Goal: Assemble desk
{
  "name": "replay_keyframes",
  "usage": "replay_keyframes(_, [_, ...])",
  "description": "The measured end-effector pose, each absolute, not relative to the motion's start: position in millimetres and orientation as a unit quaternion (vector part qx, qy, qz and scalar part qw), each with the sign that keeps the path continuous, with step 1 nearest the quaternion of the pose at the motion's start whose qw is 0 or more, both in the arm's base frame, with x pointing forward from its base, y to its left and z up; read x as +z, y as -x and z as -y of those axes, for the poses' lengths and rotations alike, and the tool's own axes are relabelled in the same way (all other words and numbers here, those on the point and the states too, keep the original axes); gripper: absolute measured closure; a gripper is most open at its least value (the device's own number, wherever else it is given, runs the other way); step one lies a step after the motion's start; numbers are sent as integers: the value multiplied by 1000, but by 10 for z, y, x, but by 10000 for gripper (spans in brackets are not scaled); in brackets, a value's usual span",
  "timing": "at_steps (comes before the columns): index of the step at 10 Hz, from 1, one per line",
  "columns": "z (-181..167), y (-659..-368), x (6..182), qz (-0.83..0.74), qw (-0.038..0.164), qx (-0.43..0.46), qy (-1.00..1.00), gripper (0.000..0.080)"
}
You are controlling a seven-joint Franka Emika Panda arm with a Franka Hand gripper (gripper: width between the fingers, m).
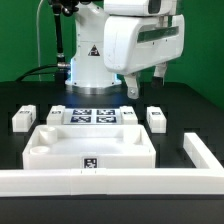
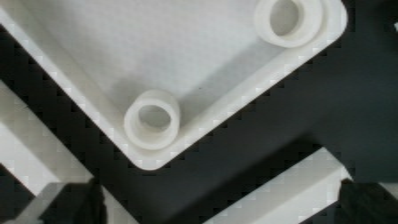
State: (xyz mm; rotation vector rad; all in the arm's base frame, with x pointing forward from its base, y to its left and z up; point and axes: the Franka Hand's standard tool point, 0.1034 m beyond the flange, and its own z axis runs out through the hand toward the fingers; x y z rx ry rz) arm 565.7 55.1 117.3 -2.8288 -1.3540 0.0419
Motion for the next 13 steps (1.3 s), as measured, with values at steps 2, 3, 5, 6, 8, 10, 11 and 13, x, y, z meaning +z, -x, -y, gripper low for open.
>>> replay_keyframes(2, [-551, -5657, 1173, 432, 3, 13, 902, 150])
replay_keyframes(3, [-551, -5657, 1173, 432, 3, 13, 902, 150])
replay_keyframes(5, [-551, -5657, 1173, 432, 3, 13, 902, 150])
replay_keyframes(6, [-551, -5657, 1173, 432, 3, 13, 902, 150])
replay_keyframes(8, [-550, -5657, 1173, 434, 3, 13, 901, 150])
replay_keyframes(10, [-541, -5656, 1172, 437, 2, 14, 899, 150])
replay_keyframes(11, [-460, -5601, 1177, 475, 3, 17, 880, 150])
replay_keyframes(13, [-203, -5405, 1178, 589, 4, 16, 808, 150])
